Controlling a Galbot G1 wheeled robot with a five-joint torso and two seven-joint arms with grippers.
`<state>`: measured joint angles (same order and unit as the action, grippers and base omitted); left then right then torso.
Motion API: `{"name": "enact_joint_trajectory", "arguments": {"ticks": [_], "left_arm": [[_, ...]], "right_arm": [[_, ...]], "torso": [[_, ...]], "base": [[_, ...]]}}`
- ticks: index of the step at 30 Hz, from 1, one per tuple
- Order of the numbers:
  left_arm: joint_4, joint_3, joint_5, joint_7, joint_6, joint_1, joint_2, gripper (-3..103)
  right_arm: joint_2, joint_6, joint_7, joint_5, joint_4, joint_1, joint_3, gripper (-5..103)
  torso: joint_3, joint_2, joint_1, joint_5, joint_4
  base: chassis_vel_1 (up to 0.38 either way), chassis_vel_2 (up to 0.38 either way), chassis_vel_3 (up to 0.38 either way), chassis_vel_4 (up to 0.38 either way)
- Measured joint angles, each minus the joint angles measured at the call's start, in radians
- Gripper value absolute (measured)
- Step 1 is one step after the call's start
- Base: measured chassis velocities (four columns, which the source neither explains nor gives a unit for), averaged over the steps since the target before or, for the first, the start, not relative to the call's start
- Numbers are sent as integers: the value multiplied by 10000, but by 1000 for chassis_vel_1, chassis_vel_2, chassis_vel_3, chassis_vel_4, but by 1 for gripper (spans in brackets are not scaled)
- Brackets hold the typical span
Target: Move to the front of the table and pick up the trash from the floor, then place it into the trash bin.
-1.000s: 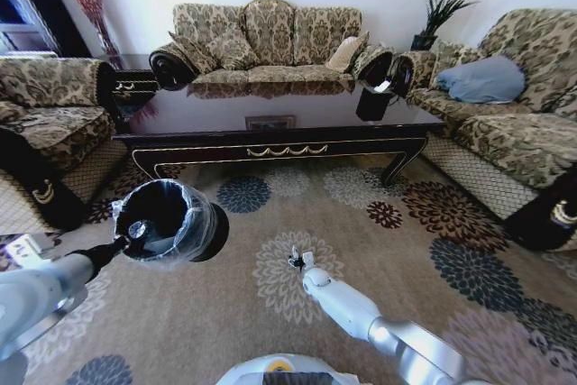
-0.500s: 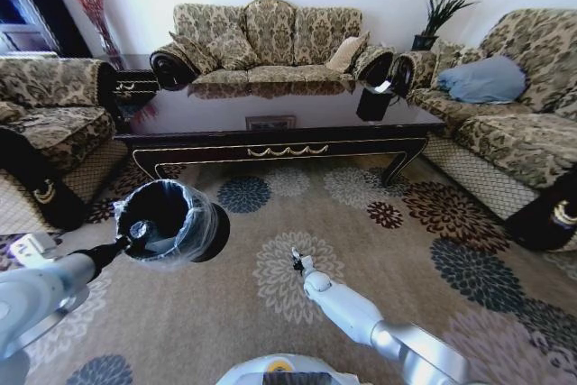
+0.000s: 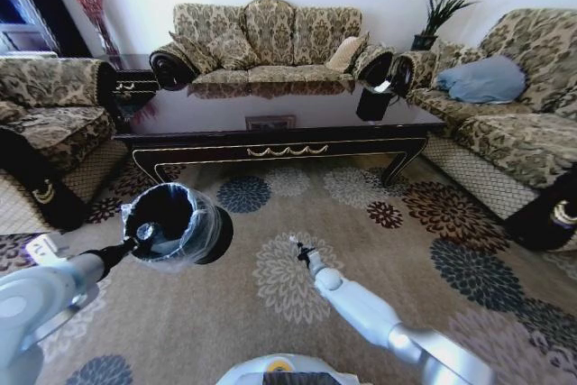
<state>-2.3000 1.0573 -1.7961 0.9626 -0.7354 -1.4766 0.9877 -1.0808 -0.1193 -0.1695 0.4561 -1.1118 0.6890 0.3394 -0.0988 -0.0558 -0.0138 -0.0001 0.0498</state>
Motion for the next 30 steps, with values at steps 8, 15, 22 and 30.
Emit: {"name": "enact_joint_trajectory", "arguments": {"ticks": [8, 15, 22, 30], "left_arm": [[-5, -540, -12, 19, 1, -95, 496, 0], [31, -944, 303, 41, 3, -213, 813, 0], [248, -1365, 574, 66, 4, -189, 955, 0], [595, -1729, 756, 68, 10, 145, 983, 0]], "right_arm": [[1113, -355, 201, 6, -1921, -212, -460, 0], [1650, -581, 214, 328, -3981, -497, -691, 0], [1750, -817, 266, 660, -5539, -737, -433, 0], [2094, -1468, 1316, 1132, -7289, -1495, 1018, 0]], "torso": [[-1, 1, 0, 3, -6], [0, 1, 0, 2, -3], [0, 0, 0, -1, -6], [0, 1, 0, -2, -5]], "base": [[0, 0, 0, 0], [0, 0, 0, 0], [0, 0, 0, 0], [0, 0, 0, 0]]}}
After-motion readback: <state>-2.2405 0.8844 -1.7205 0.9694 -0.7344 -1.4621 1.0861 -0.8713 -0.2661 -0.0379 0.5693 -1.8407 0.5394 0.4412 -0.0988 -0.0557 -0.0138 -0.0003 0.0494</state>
